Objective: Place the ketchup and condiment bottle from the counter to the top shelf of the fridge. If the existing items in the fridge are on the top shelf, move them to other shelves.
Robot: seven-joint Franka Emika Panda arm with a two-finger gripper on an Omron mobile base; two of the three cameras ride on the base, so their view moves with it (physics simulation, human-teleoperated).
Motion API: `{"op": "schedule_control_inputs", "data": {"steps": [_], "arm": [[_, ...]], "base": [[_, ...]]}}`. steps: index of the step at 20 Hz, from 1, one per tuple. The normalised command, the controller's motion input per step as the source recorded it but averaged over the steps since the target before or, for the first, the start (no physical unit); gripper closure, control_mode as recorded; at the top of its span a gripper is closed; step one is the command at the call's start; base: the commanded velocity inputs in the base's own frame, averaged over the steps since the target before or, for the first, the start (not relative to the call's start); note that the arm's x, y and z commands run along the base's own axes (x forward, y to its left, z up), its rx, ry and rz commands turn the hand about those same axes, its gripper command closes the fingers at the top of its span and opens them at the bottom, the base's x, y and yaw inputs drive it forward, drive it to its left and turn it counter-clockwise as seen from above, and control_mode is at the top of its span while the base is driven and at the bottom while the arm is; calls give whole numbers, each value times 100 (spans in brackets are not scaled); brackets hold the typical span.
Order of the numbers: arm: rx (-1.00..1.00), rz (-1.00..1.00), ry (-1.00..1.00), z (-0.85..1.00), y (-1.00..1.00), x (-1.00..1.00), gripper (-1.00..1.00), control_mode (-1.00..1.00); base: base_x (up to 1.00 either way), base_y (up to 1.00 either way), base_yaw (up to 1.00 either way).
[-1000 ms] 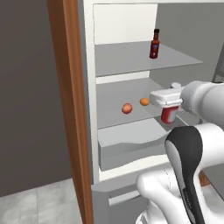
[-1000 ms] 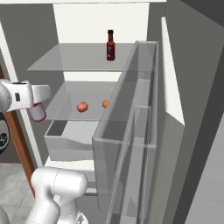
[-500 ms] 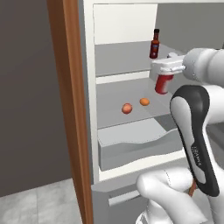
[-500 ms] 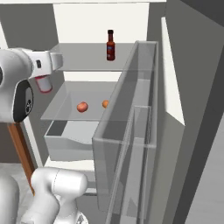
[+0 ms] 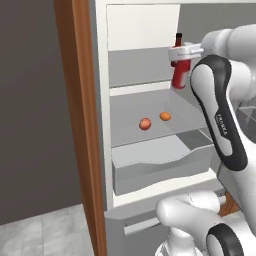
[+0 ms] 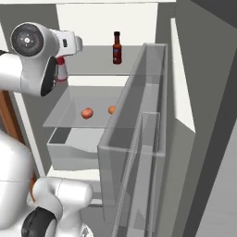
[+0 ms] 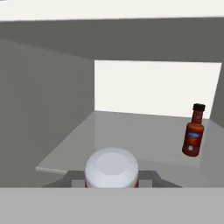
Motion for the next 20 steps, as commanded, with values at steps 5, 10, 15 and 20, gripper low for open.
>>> {"op": "schedule_control_inputs", "data": {"steps": [5, 10, 15, 20], "arm": [[0, 2, -12, -6, 0, 81, 100, -100], [0, 0, 0, -5, 2, 86, 100, -100], [0, 0, 1, 0, 14, 77, 100, -100], [0, 0, 4, 0, 19, 62, 100, -100]], "base": [[0, 0, 0], [0, 0, 0], [0, 0, 0], [0, 0, 0]]}}
